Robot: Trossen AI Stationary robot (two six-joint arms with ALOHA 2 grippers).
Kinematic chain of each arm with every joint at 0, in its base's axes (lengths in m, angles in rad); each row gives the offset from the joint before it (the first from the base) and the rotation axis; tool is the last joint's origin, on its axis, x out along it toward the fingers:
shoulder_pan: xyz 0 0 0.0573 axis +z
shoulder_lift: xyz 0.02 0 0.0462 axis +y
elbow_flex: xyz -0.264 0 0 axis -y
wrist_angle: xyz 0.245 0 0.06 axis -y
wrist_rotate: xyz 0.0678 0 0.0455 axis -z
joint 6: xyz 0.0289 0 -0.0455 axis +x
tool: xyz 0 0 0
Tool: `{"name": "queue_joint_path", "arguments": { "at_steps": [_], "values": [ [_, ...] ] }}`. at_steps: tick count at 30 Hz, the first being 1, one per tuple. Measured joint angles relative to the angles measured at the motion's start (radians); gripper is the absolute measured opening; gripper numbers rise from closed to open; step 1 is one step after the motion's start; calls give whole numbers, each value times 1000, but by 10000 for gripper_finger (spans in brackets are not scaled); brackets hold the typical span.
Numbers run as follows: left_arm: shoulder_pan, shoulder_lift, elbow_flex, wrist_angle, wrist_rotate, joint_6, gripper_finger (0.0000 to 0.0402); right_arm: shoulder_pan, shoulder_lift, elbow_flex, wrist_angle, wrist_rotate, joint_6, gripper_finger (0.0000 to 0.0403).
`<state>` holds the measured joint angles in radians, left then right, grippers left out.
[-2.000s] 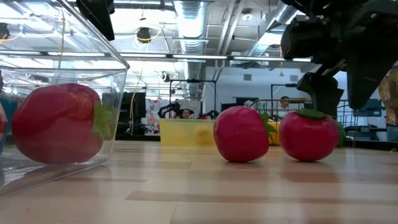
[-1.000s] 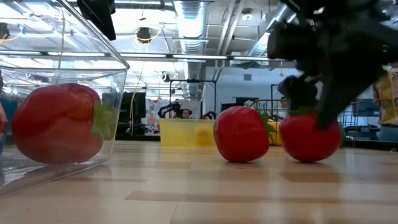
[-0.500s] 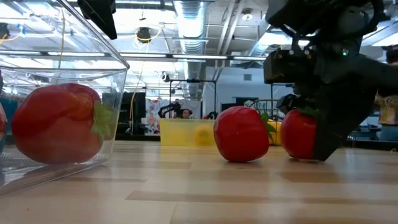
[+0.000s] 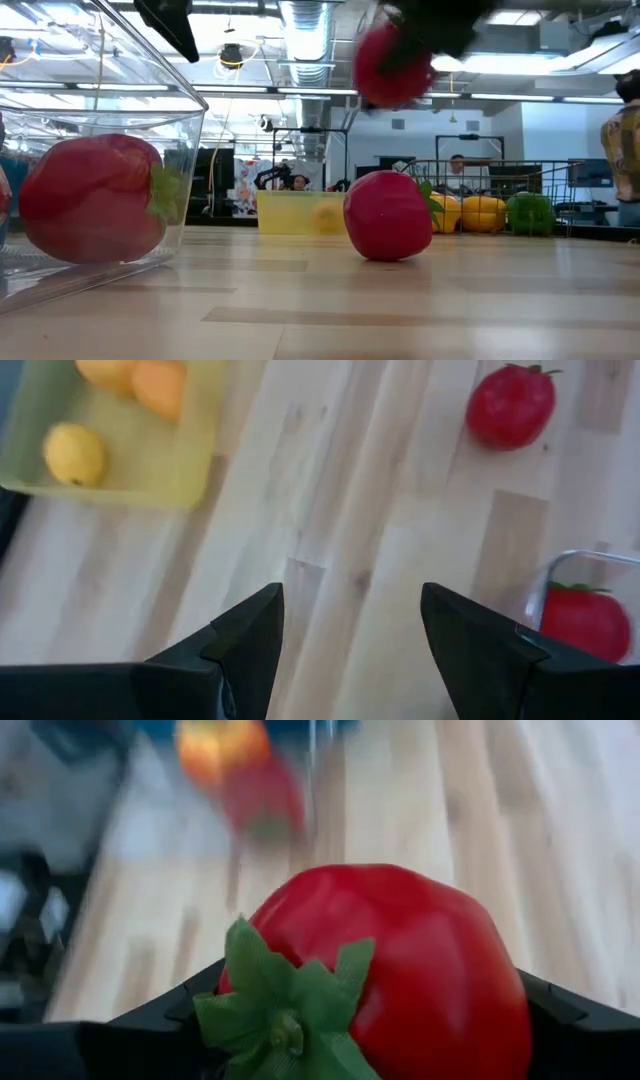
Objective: Sort produce into baskets
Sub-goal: Put the right red tomato into the transparent bin
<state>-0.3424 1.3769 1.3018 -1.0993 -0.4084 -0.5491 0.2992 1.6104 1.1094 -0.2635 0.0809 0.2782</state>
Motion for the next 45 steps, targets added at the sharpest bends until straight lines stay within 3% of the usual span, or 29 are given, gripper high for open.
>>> {"name": "queue_joint_path", "arguments": {
  "at_steps": [8, 16, 25, 32, 45],
  "values": [
    [0, -1, 0, 11, -46, 63, 224, -14, 96, 67, 415, 0, -87, 327],
    [3, -1, 0, 18, -79, 119, 224, -3, 295, 163, 742, 0, -103, 328],
    [5, -1, 0, 22, -113, 125, 224, 22, 563, 408, 767, -6, -103, 328],
    [5, -1, 0, 31, -113, 119, 224, 25, 693, 541, 771, -6, -102, 329],
    [5, -1, 0, 39, -112, 120, 224, 24, 735, 572, 764, -7, -101, 344]
  ]
}}
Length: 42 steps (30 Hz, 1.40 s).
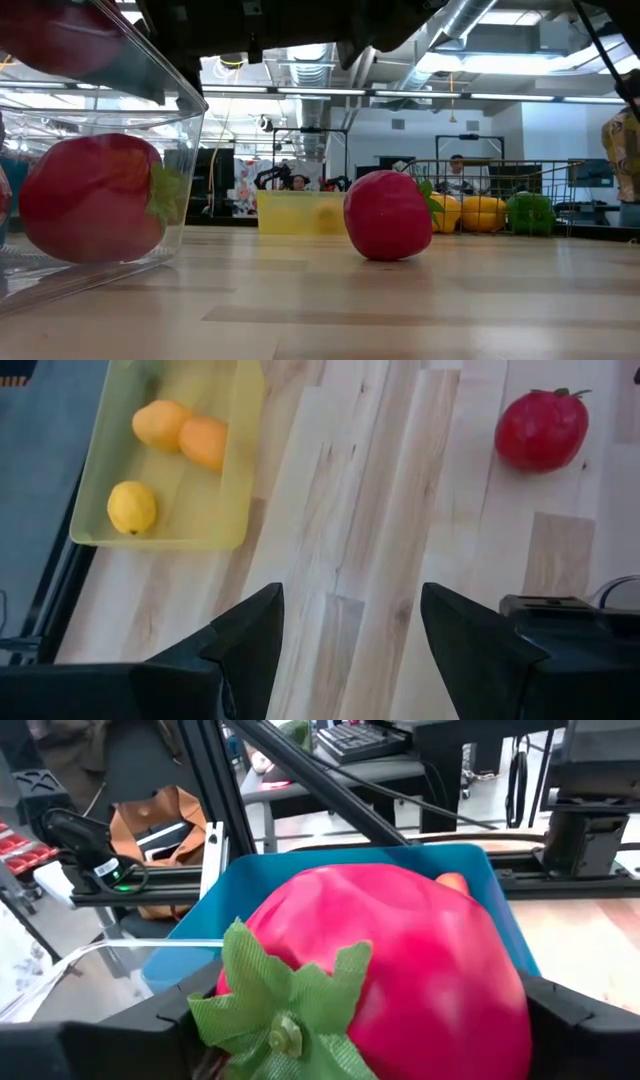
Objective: Sort produce into baskets
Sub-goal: Put the right red tomato into the transparent bin, then put the orange tomato into the transparent bin
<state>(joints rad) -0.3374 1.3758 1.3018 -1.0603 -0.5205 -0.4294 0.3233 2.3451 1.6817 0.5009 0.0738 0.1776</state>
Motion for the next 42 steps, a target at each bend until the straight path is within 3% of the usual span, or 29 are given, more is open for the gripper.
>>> {"name": "queue_joint_path", "arguments": {
  "at_steps": [6, 13, 27, 42],
  "values": [
    [0, 0, 0, 1, 0, 0, 224, 0, 0, 0, 0, -1, 0, 354],
    [0, 0, 0, 1, 0, 0, 224, 0, 0, 0, 1, -1, 9, 396],
    [0, 0, 0, 1, 1, 0, 224, 0, -32, 0, -58, -3, -4, 398],
    [0, 0, 0, 1, 1, 25, 224, 4, -327, 0, -800, 0, -55, 399]
  ]
}}
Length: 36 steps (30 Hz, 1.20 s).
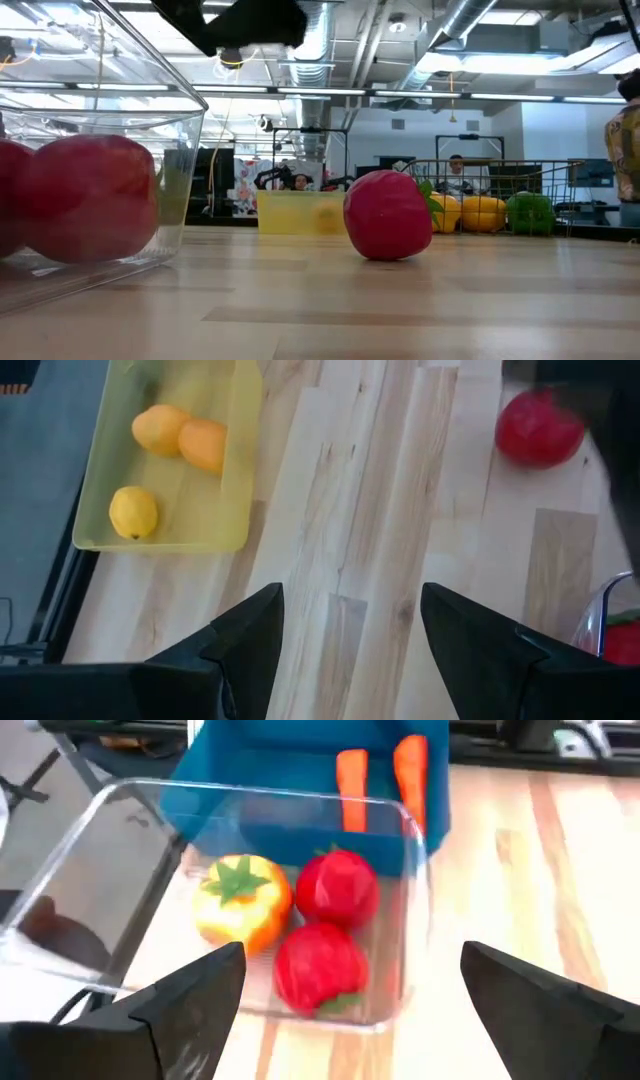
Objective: Sort produce into baskets
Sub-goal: Put the orange tomato into the transparent bin
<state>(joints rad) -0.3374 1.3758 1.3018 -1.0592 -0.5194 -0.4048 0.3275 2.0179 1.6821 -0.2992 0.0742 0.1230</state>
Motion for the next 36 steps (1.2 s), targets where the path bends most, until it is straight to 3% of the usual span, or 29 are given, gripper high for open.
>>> {"name": "queue_joint_path", "arguments": {
  "at_steps": [7, 17, 25, 36],
  "values": [
    [0, 0, 0, 4, 0, 1, 224, 9, -91, 0, -210, 0, 1, 399],
    [0, 0, 0, 15, 0, -1, 224, 20, -104, 0, -436, 1, 37, 399],
    [0, 0, 0, 22, 0, -2, 224, 26, -114, 0, -728, 1, 206, 399],
    [0, 0, 0, 30, 0, -2, 224, 146, -130, 0, -1067, -43, 300, 399]
  ]
}}
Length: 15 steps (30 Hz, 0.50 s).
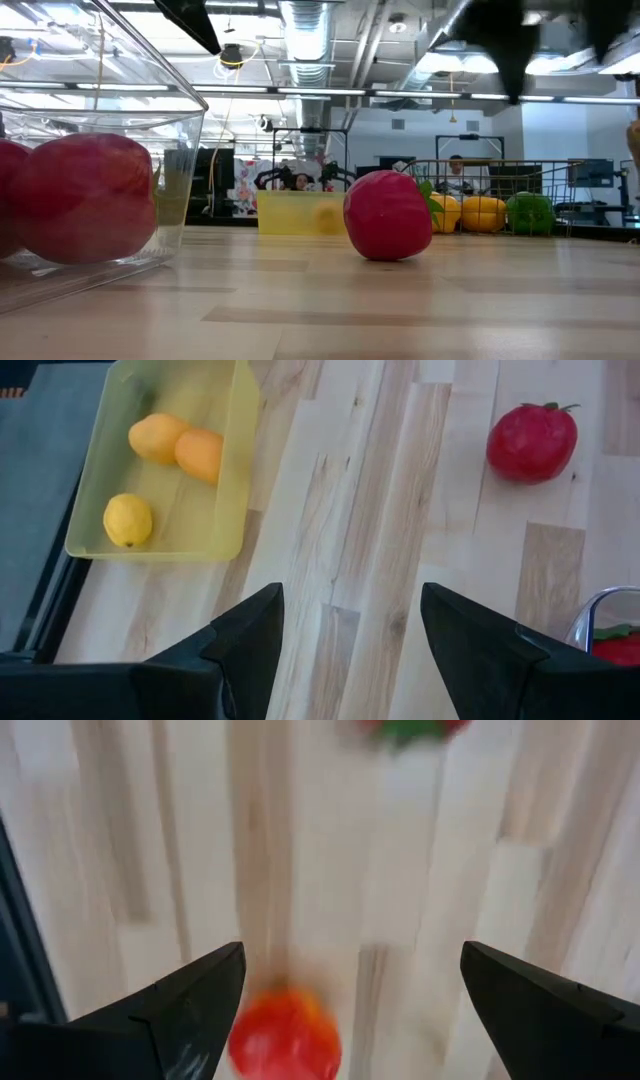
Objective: Sort produce into baskets
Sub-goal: Put the orange tomato into the transparent bin
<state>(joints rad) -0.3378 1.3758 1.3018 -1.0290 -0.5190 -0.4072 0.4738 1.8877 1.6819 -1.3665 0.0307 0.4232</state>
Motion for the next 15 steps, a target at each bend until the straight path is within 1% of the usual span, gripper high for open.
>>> {"name": "queue_joint_path", "arguments": {
  "at_steps": [5, 8, 15],
  "values": [
    [0, 0, 0, 1, 0, -8, 224, 71, 0, -3, -120, -46, 26, 399],
    [0, 0, 0, 0, 0, -26, 224, 115, 0, -3, -173, -57, 24, 399],
    [0, 0, 0, 3, 0, -35, 224, 207, 0, -3, -202, -86, -64, 399]
  ]
}}
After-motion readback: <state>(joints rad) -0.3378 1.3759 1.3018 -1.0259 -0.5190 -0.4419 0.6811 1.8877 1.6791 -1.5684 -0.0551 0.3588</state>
